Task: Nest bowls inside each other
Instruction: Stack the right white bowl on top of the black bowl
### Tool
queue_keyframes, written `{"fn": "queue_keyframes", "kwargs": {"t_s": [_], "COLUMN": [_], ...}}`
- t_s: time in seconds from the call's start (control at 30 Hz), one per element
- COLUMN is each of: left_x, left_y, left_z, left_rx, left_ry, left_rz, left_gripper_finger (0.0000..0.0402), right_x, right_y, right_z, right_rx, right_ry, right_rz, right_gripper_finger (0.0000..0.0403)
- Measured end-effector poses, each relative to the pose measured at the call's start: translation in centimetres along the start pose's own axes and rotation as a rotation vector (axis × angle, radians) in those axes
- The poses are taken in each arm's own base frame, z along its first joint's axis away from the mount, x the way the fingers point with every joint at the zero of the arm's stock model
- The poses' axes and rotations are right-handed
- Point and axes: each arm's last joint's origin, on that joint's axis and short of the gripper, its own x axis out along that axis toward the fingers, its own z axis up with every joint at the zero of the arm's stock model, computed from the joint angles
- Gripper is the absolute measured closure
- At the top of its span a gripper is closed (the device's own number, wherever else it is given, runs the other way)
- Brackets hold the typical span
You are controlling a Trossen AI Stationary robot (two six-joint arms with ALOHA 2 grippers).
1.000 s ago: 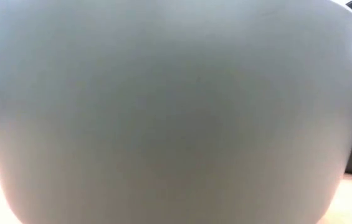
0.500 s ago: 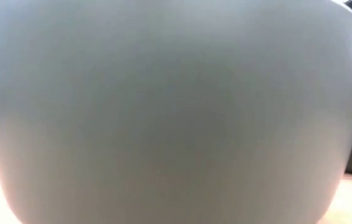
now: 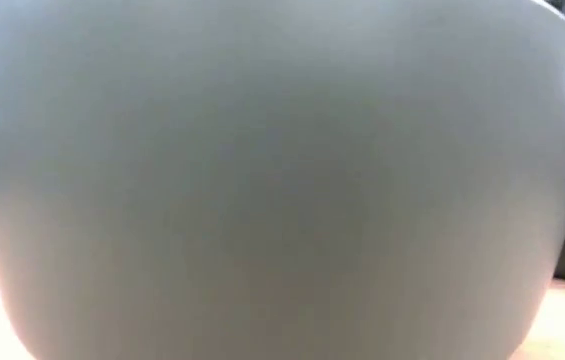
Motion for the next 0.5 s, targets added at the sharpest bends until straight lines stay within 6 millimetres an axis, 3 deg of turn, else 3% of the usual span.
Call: {"fn": "queue_keyframes", "kwargs": {"t_s": [0.17,0.5], "left_x": [0.0,0.0], "left_y": [0.0,0.0], "left_z": [0.0,0.0], "left_rx": [0.001,0.011], "left_ry": [0.0,-0.001], "left_rz": [0.0,0.0], "left_gripper_finger": [0.0348,0.0353], "right_x": [0.0,-0.2], "right_y": [-0.5,-0.7], "right_z": [2.0,7.8], "right_rx": [0.013,0.09], "right_ry": [0.02,0.192], "right_rz": [-0.23,-0.456], "right_gripper_finger": [0.0385,0.0385]}}
